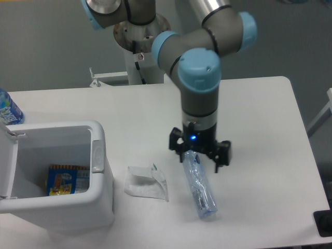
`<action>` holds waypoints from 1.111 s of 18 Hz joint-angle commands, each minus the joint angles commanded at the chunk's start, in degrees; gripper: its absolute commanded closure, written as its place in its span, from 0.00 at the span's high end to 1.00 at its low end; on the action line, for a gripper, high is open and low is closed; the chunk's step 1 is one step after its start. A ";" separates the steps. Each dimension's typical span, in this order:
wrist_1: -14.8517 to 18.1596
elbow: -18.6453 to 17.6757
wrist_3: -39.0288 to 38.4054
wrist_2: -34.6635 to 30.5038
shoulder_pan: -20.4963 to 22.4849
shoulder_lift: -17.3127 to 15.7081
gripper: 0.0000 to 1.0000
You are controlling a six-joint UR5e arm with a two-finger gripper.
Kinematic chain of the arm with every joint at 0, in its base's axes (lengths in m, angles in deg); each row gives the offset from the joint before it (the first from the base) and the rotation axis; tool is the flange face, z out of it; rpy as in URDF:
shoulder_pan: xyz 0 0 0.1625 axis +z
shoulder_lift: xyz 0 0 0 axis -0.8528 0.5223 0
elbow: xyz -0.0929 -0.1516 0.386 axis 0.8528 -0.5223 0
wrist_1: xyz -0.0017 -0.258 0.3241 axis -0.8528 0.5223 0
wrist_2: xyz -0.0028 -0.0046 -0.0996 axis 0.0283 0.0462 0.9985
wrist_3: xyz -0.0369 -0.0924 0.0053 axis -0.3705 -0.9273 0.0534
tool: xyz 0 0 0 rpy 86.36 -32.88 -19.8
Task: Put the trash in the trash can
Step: 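Lower the open gripper onto the crumpled white tissue and close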
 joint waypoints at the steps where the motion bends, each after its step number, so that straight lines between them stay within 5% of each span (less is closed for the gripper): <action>1: 0.00 -1.23 0.00 0.70 -0.18 -0.09 1.00; 6: -4.66 -6.25 5.79 0.54 -1.93 0.52 1.00; 12: -5.63 -8.71 24.51 0.63 -2.81 2.45 1.00; 20: -11.07 -9.24 25.84 0.01 -6.06 6.41 1.00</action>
